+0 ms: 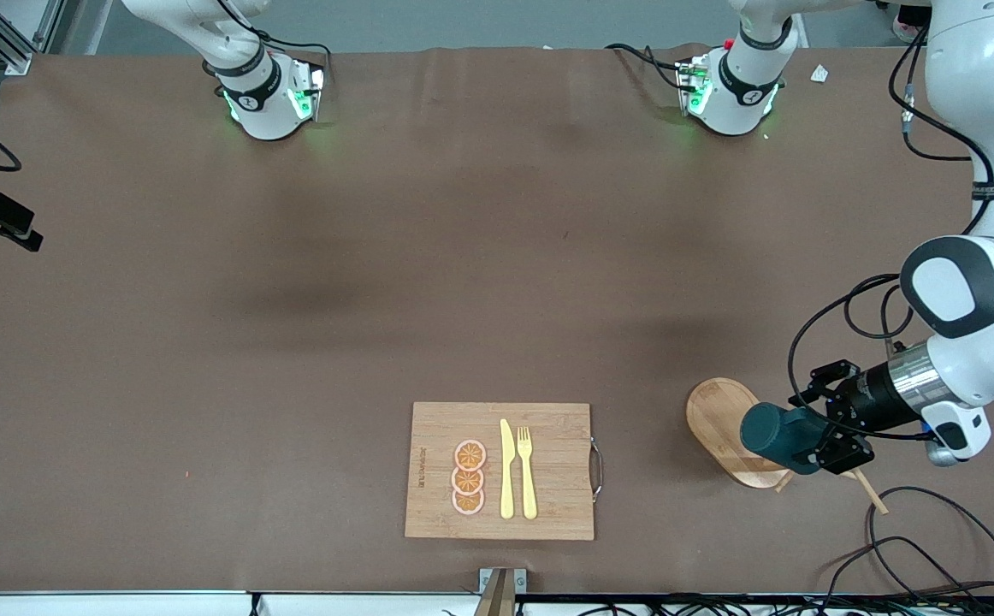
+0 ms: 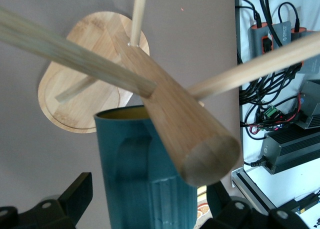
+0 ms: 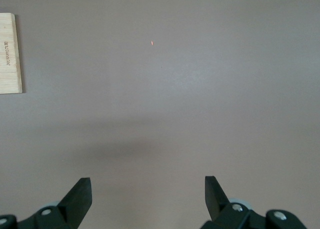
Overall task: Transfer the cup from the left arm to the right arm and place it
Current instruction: 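Reach the left gripper to the teal mug on the wooden stand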
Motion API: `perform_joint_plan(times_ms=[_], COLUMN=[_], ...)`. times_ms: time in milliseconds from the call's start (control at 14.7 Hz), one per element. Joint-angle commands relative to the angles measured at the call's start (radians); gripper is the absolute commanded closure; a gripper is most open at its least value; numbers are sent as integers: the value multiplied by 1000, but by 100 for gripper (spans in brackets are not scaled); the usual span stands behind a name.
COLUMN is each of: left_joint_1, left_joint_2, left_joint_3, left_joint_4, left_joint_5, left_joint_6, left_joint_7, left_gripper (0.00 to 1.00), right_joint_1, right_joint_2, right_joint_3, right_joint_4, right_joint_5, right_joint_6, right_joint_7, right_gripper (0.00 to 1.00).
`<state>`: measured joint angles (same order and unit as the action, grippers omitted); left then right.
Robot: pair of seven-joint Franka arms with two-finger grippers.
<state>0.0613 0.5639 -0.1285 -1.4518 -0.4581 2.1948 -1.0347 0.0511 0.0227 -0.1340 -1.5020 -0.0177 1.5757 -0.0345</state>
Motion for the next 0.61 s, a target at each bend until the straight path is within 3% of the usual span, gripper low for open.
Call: perform_joint_plan(times_ms=[0, 271, 543], left_joint_1=[-8, -8, -6], left_joint_2=[14, 33, 42], left_joint_3=[0, 0, 0], left_joint_4=[18, 18, 19], left_joint_5=[-16, -16, -28], left_joint_6=[8, 8, 8], left_joint_7=[-7, 2, 2], left_gripper=[0, 2, 24], right_joint_1=[-11, -11, -11], right_joint_2=[-40, -40, -40], right_joint_3=[11, 11, 11], right_joint_4=[-40, -38, -38], right_joint_5=[-1, -1, -1], right_joint_6=[4, 4, 3], right_joint_7=[-2, -2, -2], right_gripper=[0, 0, 0])
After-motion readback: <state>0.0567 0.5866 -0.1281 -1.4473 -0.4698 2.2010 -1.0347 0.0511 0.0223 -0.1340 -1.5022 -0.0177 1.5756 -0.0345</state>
